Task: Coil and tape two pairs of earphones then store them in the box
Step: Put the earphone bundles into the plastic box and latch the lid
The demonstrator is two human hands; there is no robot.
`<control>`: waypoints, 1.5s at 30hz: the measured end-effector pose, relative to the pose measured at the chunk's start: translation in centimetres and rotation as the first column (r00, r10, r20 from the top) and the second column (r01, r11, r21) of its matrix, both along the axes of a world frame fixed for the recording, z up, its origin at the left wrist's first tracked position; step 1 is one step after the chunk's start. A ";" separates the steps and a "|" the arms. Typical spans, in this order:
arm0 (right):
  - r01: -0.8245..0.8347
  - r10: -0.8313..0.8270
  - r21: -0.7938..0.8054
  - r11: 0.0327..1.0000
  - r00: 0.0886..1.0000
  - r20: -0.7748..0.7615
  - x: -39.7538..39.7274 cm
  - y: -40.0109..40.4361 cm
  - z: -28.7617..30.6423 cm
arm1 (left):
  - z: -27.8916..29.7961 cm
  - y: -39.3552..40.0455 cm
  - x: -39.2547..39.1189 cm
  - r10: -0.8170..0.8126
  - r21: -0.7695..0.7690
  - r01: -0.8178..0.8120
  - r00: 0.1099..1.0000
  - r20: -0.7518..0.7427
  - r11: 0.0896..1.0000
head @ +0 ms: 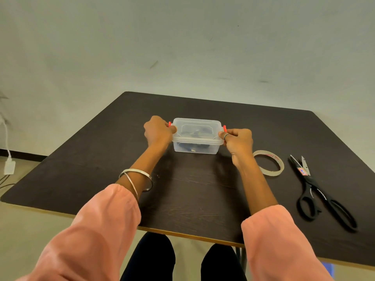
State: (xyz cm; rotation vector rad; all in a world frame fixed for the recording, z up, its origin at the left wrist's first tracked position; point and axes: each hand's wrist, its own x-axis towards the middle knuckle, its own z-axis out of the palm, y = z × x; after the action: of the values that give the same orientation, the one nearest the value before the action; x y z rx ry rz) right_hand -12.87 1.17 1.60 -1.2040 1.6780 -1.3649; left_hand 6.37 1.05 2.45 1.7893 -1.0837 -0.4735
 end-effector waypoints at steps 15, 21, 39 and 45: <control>0.036 -0.052 -0.045 0.998 0.900 -0.434 1.3 0.1 -0.4 | -1.5 0.8 -1.0 0.001 -0.085 0.015 0.983 0.184 0.996; -0.014 0.013 0.027 1.000 1.000 0.026 -1.0 0.1 1.5 | 1.3 0.4 -1.3 -0.077 -0.003 0.106 0.701 -0.709 0.994; 0.360 -0.349 -0.040 0.932 0.922 0.169 -26.2 -1.9 5.0 | 5.4 -4.7 -24.1 -0.351 -0.219 0.683 0.058 -0.935 0.697; 0.340 -0.335 -0.031 0.940 0.936 0.107 -28.5 -2.7 3.4 | 4.0 -6.0 -27.6 -0.343 -0.188 0.707 0.082 -0.936 0.681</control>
State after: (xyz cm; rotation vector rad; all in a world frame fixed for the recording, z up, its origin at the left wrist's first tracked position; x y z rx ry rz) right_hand -41.38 -1.54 4.98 -0.8807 1.8478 -1.6511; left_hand -21.22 -4.95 6.42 0.8306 -0.7139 -2.0229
